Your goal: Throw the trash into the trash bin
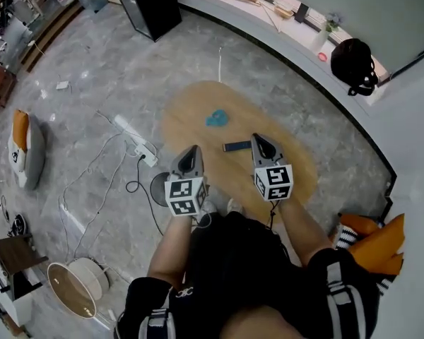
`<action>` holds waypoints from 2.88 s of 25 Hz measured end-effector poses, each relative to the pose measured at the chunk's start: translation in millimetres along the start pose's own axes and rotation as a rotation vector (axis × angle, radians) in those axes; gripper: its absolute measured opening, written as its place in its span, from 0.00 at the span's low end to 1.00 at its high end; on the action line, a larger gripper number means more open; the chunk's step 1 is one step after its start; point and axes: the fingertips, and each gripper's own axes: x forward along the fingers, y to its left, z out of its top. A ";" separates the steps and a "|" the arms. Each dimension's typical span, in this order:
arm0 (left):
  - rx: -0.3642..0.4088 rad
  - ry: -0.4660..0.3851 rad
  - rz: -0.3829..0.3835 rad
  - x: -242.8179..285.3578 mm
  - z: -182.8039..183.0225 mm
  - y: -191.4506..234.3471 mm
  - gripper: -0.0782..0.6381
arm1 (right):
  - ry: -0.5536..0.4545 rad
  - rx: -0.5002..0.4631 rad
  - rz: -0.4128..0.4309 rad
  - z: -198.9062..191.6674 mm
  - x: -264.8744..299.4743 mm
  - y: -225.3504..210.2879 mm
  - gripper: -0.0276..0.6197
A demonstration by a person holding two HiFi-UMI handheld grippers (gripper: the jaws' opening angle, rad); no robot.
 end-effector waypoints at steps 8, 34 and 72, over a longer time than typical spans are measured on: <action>-0.060 0.145 -0.019 51.4 -100.8 20.0 0.12 | 0.197 0.022 0.032 -117.3 40.5 7.4 0.06; -0.114 0.385 -0.105 95.9 -363.7 44.7 0.13 | 0.621 -0.509 0.429 -376.2 147.2 35.1 0.32; -0.200 0.243 0.018 90.7 -345.4 72.6 0.12 | 0.130 -0.145 0.157 -269.6 115.8 33.6 0.32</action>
